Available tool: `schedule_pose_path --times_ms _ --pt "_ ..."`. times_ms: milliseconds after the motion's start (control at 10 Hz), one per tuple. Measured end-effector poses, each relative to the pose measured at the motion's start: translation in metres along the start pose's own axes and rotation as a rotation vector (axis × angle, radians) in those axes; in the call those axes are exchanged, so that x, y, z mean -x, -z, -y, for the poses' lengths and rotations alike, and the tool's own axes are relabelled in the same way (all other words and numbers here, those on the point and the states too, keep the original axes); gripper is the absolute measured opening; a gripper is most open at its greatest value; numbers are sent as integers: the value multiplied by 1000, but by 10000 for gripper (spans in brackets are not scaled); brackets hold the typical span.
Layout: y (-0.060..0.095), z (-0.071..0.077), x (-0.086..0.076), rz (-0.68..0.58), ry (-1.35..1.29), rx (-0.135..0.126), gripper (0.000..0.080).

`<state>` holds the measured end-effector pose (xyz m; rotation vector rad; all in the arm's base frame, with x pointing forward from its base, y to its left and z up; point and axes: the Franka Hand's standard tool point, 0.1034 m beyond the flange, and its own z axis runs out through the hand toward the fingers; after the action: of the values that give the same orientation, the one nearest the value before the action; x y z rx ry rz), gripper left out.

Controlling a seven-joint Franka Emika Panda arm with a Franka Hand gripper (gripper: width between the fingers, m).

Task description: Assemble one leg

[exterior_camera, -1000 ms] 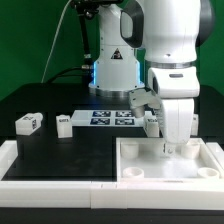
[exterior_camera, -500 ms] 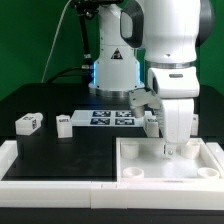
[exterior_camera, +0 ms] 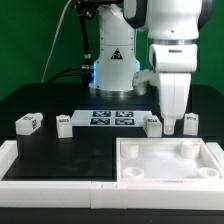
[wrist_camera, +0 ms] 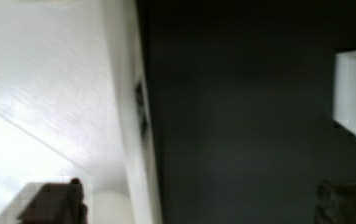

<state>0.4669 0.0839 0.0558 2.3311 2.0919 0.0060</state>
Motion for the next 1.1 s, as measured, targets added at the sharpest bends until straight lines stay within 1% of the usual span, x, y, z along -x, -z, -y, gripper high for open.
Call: schedule_pose_path --times_ms 200,300,500,600,700,800,900,1000,1100 --pt "16 13 1 10 -118 10 649" --pt "13 13 2 8 -113 8 649" --pt "12 14 1 7 -248 6 649" --pt "12 14 1 6 -343 5 649" --pt "10 16 0 -12 -491 12 649" --pt "3 30 1 -47 -696 15 649" --pt "-2 47 -5 -49 -889 -5 649" --pt "-5 55 -16 -61 -1035 -11 649" --pt "-8 64 -31 -70 -1217 -25 649"
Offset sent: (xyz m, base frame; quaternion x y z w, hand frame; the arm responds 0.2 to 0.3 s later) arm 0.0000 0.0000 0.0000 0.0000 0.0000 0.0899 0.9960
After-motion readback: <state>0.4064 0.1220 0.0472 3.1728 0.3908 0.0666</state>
